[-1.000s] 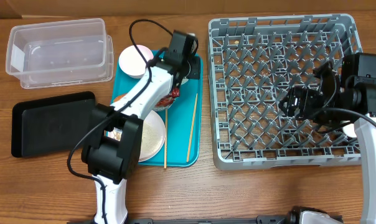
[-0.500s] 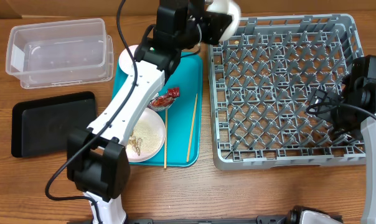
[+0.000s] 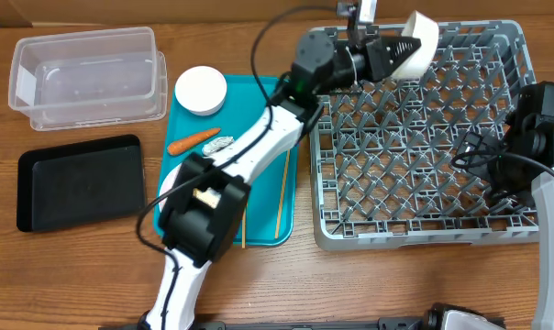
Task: Sort waste into correct bins and load items into the dishwasher
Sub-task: 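Carry the white bowl into the rack and set it down upside down, then grasp the pink-lined bowl on the tray with the left gripper, then carry the pink-lined bowl into the rack and release it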
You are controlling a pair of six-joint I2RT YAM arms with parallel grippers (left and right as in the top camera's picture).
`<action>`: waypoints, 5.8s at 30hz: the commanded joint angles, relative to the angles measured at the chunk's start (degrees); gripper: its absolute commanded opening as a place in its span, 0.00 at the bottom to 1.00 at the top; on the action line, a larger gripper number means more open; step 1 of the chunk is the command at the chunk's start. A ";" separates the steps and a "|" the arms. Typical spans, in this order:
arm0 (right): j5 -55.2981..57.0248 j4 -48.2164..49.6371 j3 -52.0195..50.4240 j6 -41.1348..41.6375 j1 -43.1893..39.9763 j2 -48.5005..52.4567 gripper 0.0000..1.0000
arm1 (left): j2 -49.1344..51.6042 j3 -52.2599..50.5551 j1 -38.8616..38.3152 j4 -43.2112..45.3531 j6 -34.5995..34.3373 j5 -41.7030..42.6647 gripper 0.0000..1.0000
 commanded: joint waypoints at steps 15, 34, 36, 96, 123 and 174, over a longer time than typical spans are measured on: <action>-0.44 0.28 1.05 0.46 -0.26 -0.48 1.00 | 6.38 0.46 -1.14 -3.80 -16.46 -11.37 0.04; -0.42 0.26 1.05 0.44 -0.26 -0.48 1.00 | 6.38 0.44 -3.21 -12.41 -17.84 -13.64 0.04; -0.42 0.26 1.05 0.44 -0.26 -0.48 1.00 | 6.38 0.44 -3.17 -14.14 -16.41 -13.29 0.04; -0.42 0.24 1.05 0.26 -0.26 -0.48 1.00 | -6.45 0.44 20.13 -76.61 45.42 -52.22 1.00; -0.42 0.04 1.05 0.26 -0.26 -0.48 1.00 | -1.66 3.72 20.00 -77.44 46.47 -51.98 0.04; 5.64 -2.05 1.05 4.74 -5.99 -8.61 1.00 | 14.19 15.43 -8.20 -11.74 -15.17 5.07 0.04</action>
